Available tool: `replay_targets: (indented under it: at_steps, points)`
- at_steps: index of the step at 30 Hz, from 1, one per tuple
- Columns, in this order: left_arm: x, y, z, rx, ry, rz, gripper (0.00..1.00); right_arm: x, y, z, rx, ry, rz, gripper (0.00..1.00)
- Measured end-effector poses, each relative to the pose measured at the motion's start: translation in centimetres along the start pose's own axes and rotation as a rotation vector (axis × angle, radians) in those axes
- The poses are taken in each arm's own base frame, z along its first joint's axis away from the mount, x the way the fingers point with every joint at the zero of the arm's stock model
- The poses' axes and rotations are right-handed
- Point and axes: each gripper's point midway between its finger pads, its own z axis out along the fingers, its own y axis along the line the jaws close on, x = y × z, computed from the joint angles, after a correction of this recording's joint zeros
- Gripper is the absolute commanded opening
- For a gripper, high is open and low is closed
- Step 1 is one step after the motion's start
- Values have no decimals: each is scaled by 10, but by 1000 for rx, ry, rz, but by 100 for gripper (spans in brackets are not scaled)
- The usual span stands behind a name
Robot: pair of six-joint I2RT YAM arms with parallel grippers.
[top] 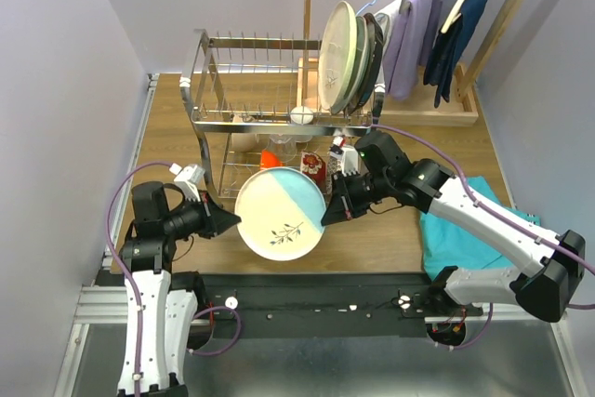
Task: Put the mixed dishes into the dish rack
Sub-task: Pass the plate from the right arm to the left
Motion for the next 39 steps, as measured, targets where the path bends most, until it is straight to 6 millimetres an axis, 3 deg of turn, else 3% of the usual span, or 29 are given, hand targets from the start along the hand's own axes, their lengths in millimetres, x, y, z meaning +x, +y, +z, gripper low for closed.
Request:
replay_targets:
  at_steps: [6,13,21,30,35,39]
  points:
    - [-24,4,6,15,-59,63,0,0,8,3,-49,15,13,1]
    - [-30,14,19,66,-13,26,0,1,13,7,-99,-4,57,1]
    - [-60,-3,16,117,-152,95,0,13,4,21,-133,-30,110,1]
    - [-57,-11,29,177,-127,97,0,29,-21,37,-80,-19,178,0]
    - [-57,-11,32,188,-121,78,0,31,-24,37,-67,-14,183,1]
    - [-39,-10,29,171,-73,96,0,39,-25,32,-61,-1,181,1]
